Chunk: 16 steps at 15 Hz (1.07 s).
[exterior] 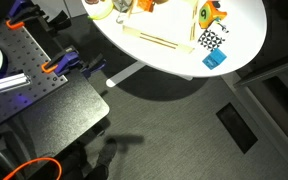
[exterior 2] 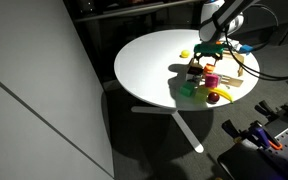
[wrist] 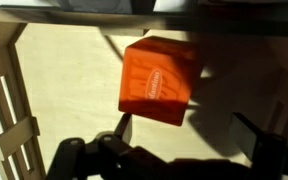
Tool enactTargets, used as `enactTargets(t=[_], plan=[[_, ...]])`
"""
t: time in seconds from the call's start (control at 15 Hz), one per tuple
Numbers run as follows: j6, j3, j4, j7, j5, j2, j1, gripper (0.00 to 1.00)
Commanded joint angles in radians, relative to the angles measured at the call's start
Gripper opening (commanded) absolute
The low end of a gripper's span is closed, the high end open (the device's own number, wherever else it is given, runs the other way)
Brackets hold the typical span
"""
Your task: Remove the orange building block from the tray and put it on the white and black dice
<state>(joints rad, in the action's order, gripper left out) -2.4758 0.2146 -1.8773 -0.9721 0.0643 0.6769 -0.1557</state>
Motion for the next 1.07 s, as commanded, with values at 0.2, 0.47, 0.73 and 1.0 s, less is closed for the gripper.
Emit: enactTargets(t=[0.2, 0.47, 0.73, 1.0], plan=[[0.071, -0.002, -0.017, -0.038, 0.004, -0.02, -0.006, 1.0], [0.101, -0.009, -0.032, -0.023, 0.006, -0.034, -0.002, 1.0], [0.109, -0.011, -0.061, -0.011, 0.013, -0.058, -0.001, 1.0], [0.102, -0.015, -0.093, 0.0, 0.019, -0.085, 0.003, 0.73]])
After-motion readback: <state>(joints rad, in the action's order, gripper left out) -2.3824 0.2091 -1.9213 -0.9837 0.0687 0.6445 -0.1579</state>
